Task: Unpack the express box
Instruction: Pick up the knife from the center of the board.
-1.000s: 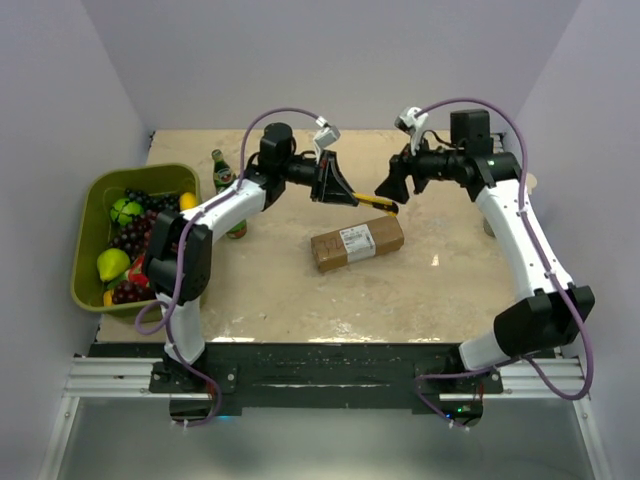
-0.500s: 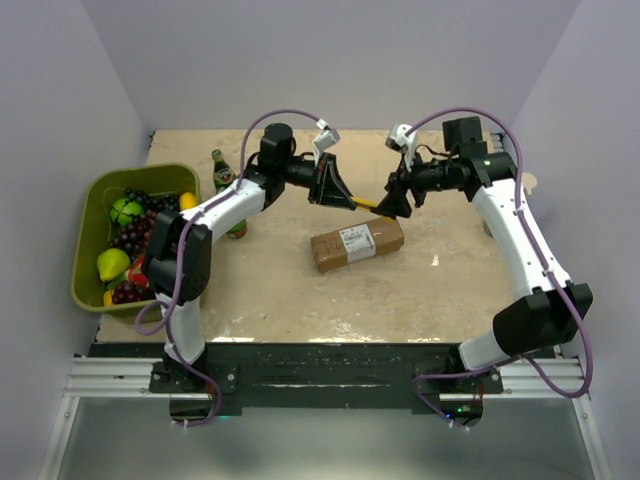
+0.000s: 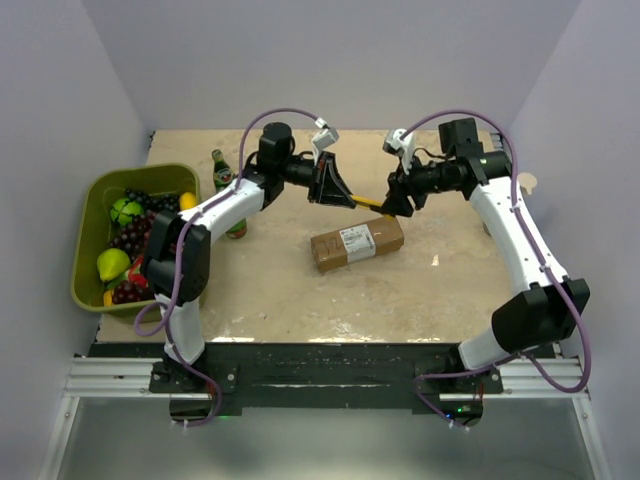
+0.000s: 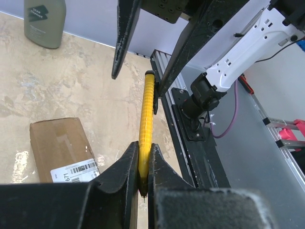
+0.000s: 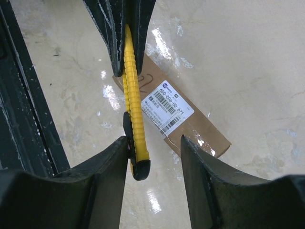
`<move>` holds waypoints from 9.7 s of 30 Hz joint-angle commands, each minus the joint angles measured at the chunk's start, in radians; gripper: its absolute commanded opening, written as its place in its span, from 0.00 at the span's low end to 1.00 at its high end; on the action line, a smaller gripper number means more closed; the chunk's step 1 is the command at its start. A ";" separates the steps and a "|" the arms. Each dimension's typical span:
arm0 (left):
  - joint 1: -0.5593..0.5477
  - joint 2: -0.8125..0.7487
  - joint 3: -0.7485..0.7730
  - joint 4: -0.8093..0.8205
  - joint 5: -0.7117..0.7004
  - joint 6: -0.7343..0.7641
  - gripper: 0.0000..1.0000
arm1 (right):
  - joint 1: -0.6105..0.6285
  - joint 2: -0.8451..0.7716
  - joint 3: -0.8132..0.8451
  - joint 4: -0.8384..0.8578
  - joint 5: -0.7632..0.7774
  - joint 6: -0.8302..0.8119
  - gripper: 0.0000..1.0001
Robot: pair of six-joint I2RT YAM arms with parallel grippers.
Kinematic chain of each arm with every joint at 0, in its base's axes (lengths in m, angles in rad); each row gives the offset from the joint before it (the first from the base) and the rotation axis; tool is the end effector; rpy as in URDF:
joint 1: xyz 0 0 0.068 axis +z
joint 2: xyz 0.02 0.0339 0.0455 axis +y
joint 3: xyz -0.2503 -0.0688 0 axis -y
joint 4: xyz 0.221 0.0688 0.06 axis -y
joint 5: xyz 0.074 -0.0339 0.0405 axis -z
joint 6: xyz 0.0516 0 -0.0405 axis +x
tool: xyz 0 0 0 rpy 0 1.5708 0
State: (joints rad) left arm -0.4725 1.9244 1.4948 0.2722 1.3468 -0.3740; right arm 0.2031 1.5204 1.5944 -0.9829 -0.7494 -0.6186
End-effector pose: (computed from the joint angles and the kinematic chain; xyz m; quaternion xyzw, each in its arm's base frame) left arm 0.3484 -0.2346 0.2974 0.4337 0.5738 -0.6409 0.2680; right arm 0.2790 0.0933 0.3515 -0.4605 0.7594 0.2763 0.3673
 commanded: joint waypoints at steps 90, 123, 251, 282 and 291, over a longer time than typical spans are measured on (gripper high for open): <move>-0.077 0.081 0.111 0.352 0.121 -0.263 0.00 | 0.199 0.270 0.233 0.323 0.157 0.394 0.29; -0.055 0.125 0.137 0.396 0.138 -0.296 0.00 | 0.176 0.221 0.303 0.162 -0.082 0.199 0.60; -0.046 -0.038 0.081 -0.309 -0.161 0.238 0.00 | 0.093 -0.078 -0.111 0.260 0.260 0.212 0.83; -0.029 -0.031 0.048 -0.130 -0.101 0.095 0.00 | 0.091 -0.065 -0.114 0.279 0.485 0.237 0.79; 0.000 -0.036 -0.005 0.035 -0.069 -0.045 0.00 | 0.093 -0.042 -0.091 0.260 0.581 0.221 0.79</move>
State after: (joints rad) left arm -0.4889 1.9167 1.4998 0.1753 1.1637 -0.3092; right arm 0.3099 1.4658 1.4837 -0.7246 -0.3222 -0.3729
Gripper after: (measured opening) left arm 0.103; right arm 0.797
